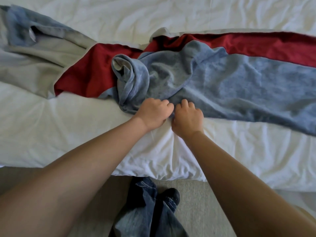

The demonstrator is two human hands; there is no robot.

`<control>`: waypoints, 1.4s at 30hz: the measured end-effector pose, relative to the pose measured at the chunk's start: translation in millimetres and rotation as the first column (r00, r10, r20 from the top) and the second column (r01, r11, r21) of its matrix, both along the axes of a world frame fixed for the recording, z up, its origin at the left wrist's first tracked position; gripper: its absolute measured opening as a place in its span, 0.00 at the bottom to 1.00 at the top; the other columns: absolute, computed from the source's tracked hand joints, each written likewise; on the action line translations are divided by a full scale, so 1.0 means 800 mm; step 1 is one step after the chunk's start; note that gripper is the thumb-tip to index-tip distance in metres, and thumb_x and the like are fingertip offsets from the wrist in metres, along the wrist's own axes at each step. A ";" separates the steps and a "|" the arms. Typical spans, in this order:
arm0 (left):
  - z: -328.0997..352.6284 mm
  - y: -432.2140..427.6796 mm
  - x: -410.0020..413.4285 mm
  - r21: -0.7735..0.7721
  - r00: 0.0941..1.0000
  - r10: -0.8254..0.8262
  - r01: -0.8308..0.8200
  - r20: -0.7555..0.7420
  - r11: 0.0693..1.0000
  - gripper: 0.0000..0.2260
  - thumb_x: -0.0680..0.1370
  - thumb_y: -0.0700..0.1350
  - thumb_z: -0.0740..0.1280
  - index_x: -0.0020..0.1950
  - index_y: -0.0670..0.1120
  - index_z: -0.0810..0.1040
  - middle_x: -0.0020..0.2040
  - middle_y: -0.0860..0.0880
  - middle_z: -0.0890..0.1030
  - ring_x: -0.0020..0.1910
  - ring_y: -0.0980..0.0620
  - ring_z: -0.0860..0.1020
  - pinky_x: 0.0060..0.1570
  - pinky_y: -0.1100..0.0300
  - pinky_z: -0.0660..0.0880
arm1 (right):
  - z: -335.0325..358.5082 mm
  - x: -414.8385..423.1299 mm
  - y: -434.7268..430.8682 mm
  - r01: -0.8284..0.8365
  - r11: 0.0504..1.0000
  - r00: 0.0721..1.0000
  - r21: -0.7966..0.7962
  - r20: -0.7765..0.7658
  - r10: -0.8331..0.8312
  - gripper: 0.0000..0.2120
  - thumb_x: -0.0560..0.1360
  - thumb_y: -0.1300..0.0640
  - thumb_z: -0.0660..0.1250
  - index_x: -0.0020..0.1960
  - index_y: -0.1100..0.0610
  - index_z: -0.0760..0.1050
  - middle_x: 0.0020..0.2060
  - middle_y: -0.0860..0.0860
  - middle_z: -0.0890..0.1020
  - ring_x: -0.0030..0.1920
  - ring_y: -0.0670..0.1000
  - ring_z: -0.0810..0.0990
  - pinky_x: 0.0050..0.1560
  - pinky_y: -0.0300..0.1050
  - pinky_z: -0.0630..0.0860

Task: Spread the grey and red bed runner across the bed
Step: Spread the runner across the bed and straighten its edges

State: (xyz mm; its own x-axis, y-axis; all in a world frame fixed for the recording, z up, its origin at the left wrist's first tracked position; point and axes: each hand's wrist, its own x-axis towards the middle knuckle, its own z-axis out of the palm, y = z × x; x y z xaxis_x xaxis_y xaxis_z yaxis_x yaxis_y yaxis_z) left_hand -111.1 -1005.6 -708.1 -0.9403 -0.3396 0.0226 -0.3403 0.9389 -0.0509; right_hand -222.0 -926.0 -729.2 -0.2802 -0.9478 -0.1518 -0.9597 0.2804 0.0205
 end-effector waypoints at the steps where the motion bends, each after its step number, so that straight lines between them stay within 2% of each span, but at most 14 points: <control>1: 0.004 -0.001 0.003 0.028 1.000 0.003 -0.002 -0.030 1.000 0.08 0.58 0.38 0.73 0.30 0.44 0.76 0.26 0.47 0.76 0.21 0.45 0.75 0.20 0.62 0.68 | 0.004 0.006 0.000 0.001 1.000 0.999 -0.028 0.037 0.000 0.08 0.69 0.54 0.68 0.45 0.58 0.77 0.42 0.54 0.78 0.41 0.57 0.78 0.33 0.45 0.64; 4: 0.012 0.001 0.021 0.066 0.999 0.002 0.001 -0.054 0.998 0.05 0.61 0.39 0.71 0.32 0.43 0.75 0.25 0.47 0.76 0.21 0.45 0.75 0.21 0.62 0.66 | 0.019 0.023 0.005 -0.083 0.985 0.996 -0.149 0.016 0.086 0.08 0.58 0.57 0.75 0.32 0.56 0.76 0.28 0.52 0.77 0.29 0.55 0.77 0.26 0.40 0.65; 6: 0.013 0.001 0.034 0.089 0.997 0.033 -0.026 -0.067 0.996 0.02 0.65 0.39 0.64 0.33 0.43 0.75 0.24 0.47 0.76 0.21 0.45 0.75 0.21 0.61 0.65 | 0.024 0.028 0.008 -0.119 0.971 0.993 -0.208 -0.031 0.115 0.10 0.54 0.62 0.75 0.30 0.55 0.75 0.25 0.50 0.75 0.26 0.53 0.75 0.25 0.40 0.64; 8: 0.011 0.003 0.041 0.091 0.996 0.051 -0.045 -0.069 0.995 0.06 0.67 0.39 0.60 0.34 0.43 0.76 0.24 0.47 0.76 0.22 0.45 0.75 0.22 0.60 0.65 | 0.026 0.030 0.013 -0.119 0.969 0.993 -0.216 -0.039 0.113 0.11 0.55 0.64 0.74 0.32 0.54 0.75 0.26 0.49 0.75 0.27 0.52 0.74 0.26 0.41 0.65; 11: 0.016 0.009 0.039 0.104 0.998 0.056 -0.054 -0.016 0.993 0.01 0.66 0.39 0.67 0.35 0.43 0.76 0.24 0.47 0.76 0.21 0.45 0.74 0.21 0.62 0.66 | 0.030 0.018 0.025 -0.108 0.964 0.993 -0.245 -0.068 0.094 0.11 0.56 0.65 0.73 0.33 0.54 0.74 0.28 0.50 0.75 0.28 0.52 0.75 0.25 0.41 0.67; 14: 0.020 0.007 0.032 0.121 0.996 0.071 -0.076 0.044 0.990 0.06 0.65 0.45 0.66 0.35 0.43 0.73 0.23 0.48 0.75 0.18 0.46 0.73 0.22 0.65 0.62 | 0.028 -0.019 0.049 -0.081 0.970 0.993 -0.230 -0.106 0.058 0.11 0.57 0.64 0.75 0.34 0.55 0.76 0.30 0.52 0.77 0.31 0.54 0.77 0.27 0.42 0.68; 16: 0.016 0.004 0.029 0.111 0.993 0.080 -0.089 0.086 0.990 0.10 0.61 0.47 0.72 0.33 0.44 0.73 0.22 0.48 0.74 0.18 0.46 0.73 0.23 0.65 0.61 | 0.023 -0.057 0.075 -0.014 0.981 0.996 -0.191 -0.090 -0.003 0.11 0.59 0.66 0.76 0.37 0.57 0.76 0.32 0.54 0.78 0.33 0.56 0.77 0.29 0.44 0.68; 19: 0.005 0.010 0.029 0.054 0.967 0.041 -0.056 0.251 0.997 0.12 0.55 0.43 0.77 0.32 0.46 0.76 0.22 0.49 0.76 0.20 0.48 0.76 0.21 0.66 0.63 | 0.018 -0.109 0.123 0.065 0.988 0.995 -0.141 -0.065 -0.075 0.13 0.58 0.71 0.74 0.38 0.60 0.76 0.32 0.57 0.77 0.33 0.58 0.76 0.29 0.46 0.70; 22: -0.013 0.034 0.041 0.025 0.915 -0.011 0.000 0.403 1.000 0.12 0.56 0.43 0.77 0.35 0.49 0.78 0.27 0.50 0.78 0.26 0.51 0.78 0.23 0.64 0.68 | 0.008 -0.123 0.165 0.015 1.000 0.998 -0.020 -0.057 -0.016 0.15 0.57 0.71 0.75 0.41 0.61 0.78 0.33 0.57 0.78 0.34 0.60 0.77 0.29 0.49 0.74; 25: -0.016 0.051 0.052 0.016 0.934 -0.064 0.063 0.352 0.998 0.14 0.53 0.37 0.77 0.33 0.47 0.77 0.27 0.50 0.75 0.25 0.49 0.75 0.22 0.63 0.70 | -0.002 -0.119 0.177 -0.019 0.999 0.998 0.035 -0.056 0.021 0.15 0.57 0.67 0.78 0.41 0.60 0.79 0.33 0.55 0.80 0.33 0.59 0.78 0.27 0.49 0.74; 30: -0.009 0.070 0.031 -0.061 0.977 -0.166 0.175 0.134 0.983 0.07 0.66 0.36 0.69 0.39 0.48 0.77 0.32 0.50 0.76 0.29 0.50 0.74 0.23 0.60 0.68 | -0.006 -0.125 0.169 -0.081 0.978 0.994 -0.192 -0.092 0.064 0.10 0.61 0.66 0.73 0.39 0.58 0.76 0.32 0.53 0.77 0.32 0.57 0.76 0.32 0.46 0.70; 33: -0.010 0.094 -0.008 -0.064 0.971 -0.228 0.232 0.065 0.971 0.09 0.62 0.34 0.69 0.34 0.48 0.76 0.29 0.51 0.74 0.27 0.52 0.72 0.22 0.60 0.68 | -0.010 -0.126 0.181 -0.100 0.959 0.994 -0.266 -0.066 0.086 0.10 0.61 0.68 0.72 0.38 0.58 0.76 0.31 0.53 0.76 0.31 0.56 0.75 0.31 0.45 0.70; 38: -0.017 0.124 -0.029 0.047 0.964 -0.208 0.203 0.164 0.978 0.11 0.54 0.36 0.73 0.27 0.47 0.74 0.24 0.51 0.72 0.22 0.52 0.71 0.20 0.65 0.64 | -0.012 -0.121 0.209 -0.195 0.946 0.969 -0.258 0.099 0.226 0.15 0.49 0.69 0.80 0.31 0.58 0.79 0.26 0.53 0.78 0.26 0.53 0.77 0.21 0.39 0.72; 42: -0.015 0.130 -0.031 0.062 0.968 -0.108 0.097 0.225 0.993 0.11 0.54 0.37 0.73 0.30 0.47 0.75 0.27 0.51 0.74 0.24 0.51 0.73 0.22 0.64 0.65 | -0.018 -0.093 0.228 -0.411 0.894 0.890 -0.179 0.134 0.436 0.15 0.52 0.66 0.78 0.33 0.55 0.77 0.29 0.50 0.77 0.27 0.51 0.75 0.21 0.40 0.71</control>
